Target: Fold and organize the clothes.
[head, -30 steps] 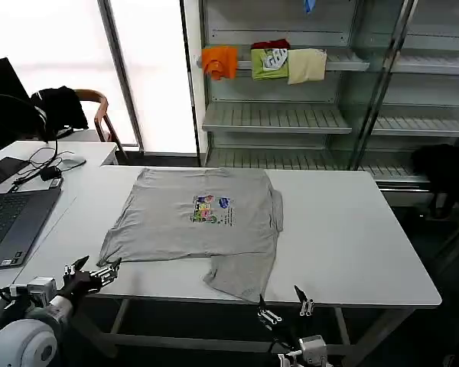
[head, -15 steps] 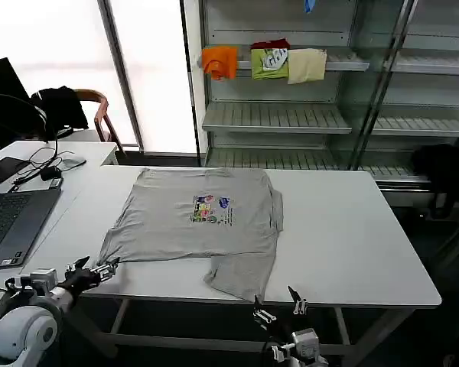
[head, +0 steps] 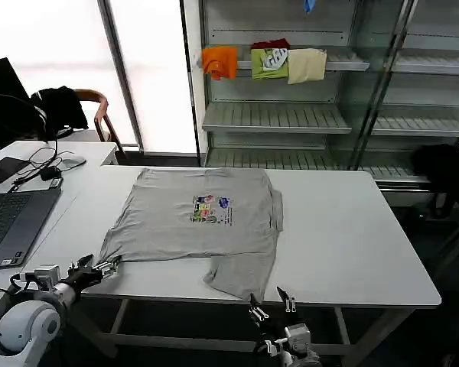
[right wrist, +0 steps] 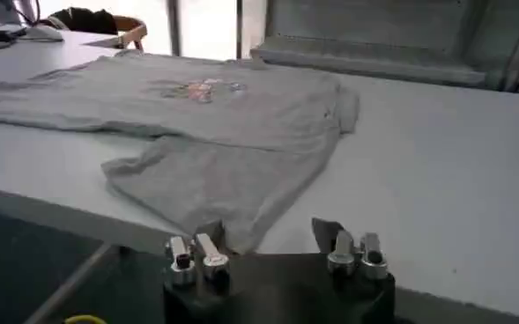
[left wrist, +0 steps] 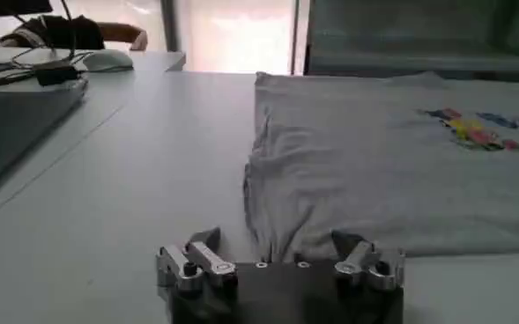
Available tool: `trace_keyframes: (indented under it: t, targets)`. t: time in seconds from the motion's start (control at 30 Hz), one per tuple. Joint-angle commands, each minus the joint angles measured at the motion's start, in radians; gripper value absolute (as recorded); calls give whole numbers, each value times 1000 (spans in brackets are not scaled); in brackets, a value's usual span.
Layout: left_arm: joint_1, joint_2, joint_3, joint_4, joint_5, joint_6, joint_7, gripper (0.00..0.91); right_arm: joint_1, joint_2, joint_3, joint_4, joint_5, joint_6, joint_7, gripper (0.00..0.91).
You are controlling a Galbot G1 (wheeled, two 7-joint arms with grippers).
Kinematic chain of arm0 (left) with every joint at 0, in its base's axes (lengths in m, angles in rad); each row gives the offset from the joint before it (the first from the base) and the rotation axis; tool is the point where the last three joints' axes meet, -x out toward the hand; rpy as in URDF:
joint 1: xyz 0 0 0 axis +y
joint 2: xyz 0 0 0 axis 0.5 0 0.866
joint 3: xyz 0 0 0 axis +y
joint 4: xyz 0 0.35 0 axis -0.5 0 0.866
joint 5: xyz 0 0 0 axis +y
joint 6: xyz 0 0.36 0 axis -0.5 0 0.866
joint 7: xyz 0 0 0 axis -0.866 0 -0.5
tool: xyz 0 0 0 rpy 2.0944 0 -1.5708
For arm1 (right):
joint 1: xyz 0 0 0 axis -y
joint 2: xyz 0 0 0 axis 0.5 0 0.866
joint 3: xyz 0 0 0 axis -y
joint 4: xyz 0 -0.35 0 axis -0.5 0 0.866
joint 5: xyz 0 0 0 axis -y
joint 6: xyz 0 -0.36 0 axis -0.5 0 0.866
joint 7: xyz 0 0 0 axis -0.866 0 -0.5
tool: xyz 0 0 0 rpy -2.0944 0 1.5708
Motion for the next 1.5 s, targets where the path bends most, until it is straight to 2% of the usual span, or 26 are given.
trace_keyframes:
  t: [0.03, 0.07, 0.1, 0.17, 0.2, 0.27, 0.33, 0.47, 0.6, 1.0, 1.13, 1.5]
  targets:
    - [-10, 0, 4, 17, -1, 4, 5, 725, 23, 1, -5, -20, 6, -3, 0, 504]
    - [-10, 0, 4, 19, -1, 3, 6, 705, 26, 3, -6, -26, 6, -4, 0, 443]
    - [-10, 0, 5, 20, 0, 2, 7, 685, 32, 5, -6, -34, 6, -3, -1, 433]
    - [-10, -1, 6, 21, 0, 2, 9, 574, 40, 7, -8, -42, 6, -4, -3, 393]
    - [-11, -1, 7, 22, 0, 2, 9, 322, 46, 10, -9, -46, 6, -3, -3, 322]
    - [-11, -1, 8, 24, 0, 0, 11, 151, 55, 12, -10, -54, 6, -4, -5, 282]
    - [-12, -3, 10, 29, -1, -1, 18, 40, 61, 13, -10, -60, 6, -3, -9, 252]
    - [-11, -7, 14, 37, -2, -2, 27, 20, 65, 14, -10, -68, 6, -3, -14, 71]
    - [-10, -7, 18, 36, -4, -2, 39, 20, 68, 14, -10, -71, 6, -3, -18, 0]
    - [-7, 1, 18, -9, -9, -18, 57, 10, 74, 13, -7, -56, -1, 10, -32, 0]
    - [-18, 5, 3, -45, -42, -30, 38, 10, 83, 10, -6, -18, -47, 42, -39, 0]
    - [-125, 15, 23, -62, -105, -59, -15, 10, 181, -7, 48, -5, -57, 60, -51, 0]
